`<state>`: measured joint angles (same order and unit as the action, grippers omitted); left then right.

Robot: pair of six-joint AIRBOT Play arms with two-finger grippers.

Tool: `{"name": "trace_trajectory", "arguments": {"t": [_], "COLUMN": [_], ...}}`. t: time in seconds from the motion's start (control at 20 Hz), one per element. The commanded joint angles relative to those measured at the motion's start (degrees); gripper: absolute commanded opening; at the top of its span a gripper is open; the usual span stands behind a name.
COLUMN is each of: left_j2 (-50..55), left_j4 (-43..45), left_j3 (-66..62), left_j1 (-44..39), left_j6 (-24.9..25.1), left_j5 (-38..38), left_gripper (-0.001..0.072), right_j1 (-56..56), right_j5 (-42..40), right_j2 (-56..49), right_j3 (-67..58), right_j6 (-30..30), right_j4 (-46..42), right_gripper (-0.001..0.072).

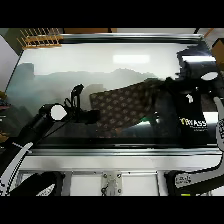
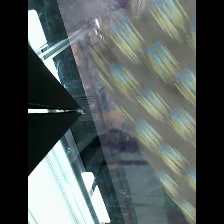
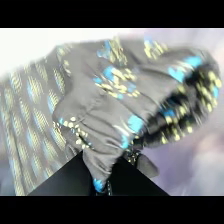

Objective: Fold the clothes and pants, and hang the long-sleeved shirts on hangers.

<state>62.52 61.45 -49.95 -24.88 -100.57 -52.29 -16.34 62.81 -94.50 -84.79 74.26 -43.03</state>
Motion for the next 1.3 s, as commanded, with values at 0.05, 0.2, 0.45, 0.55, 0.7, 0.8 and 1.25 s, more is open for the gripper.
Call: {"name": "trace_trajectory", "arguments": {"t": [0.05,0.2,0.45,0.55,0.7,0.8,1.25], "left_j2": [0.0,0.0,0.0,0.0,0.0,0.0,0.0], "left_j4": [0.0,0.1,0.1,0.1,0.1,0.1,0.1], "left_j3": [0.0,0.0,0.0,0.0,0.0,0.0,0.0], "left_j1": [0.0,0.0,0.0,0.0,0.0,0.0,0.0], "left_j6": [0.0,0.0,0.1,0.1,0.1,0.1,1.6], "left_j5": [0.0,0.0,1.6,2.6,2.9,2.8,2.8], "left_gripper": [0.0004,0.0004,0.0004,0.0004,0.0004,0.0004,0.0004], "right_j1": [-5.2,-11.9,-18.3,-18.2,-17.3,-16.7,-15.8], "right_j5": [-11.8,-11.4,1.7,8.0,15.3,19.2,19.7], "right_j2": [0.1,1.1,5.6,8.1,12.9,16.6,37.8], "right_j3": [-15.0,-19.0,-18.9,-18.3,-13.8,-8.4,22.0], "right_j6": [19.4,30.2,33.7,34.9,36.9,38.4,46.7], "right_j4": [-14.8,-22.0,-30.1,-35.1,-41.7,-44.0,-53.0], "right_gripper": [0.0014,0.0013,0.0013,0.0014,0.0014,0.0014,0.0015]}}
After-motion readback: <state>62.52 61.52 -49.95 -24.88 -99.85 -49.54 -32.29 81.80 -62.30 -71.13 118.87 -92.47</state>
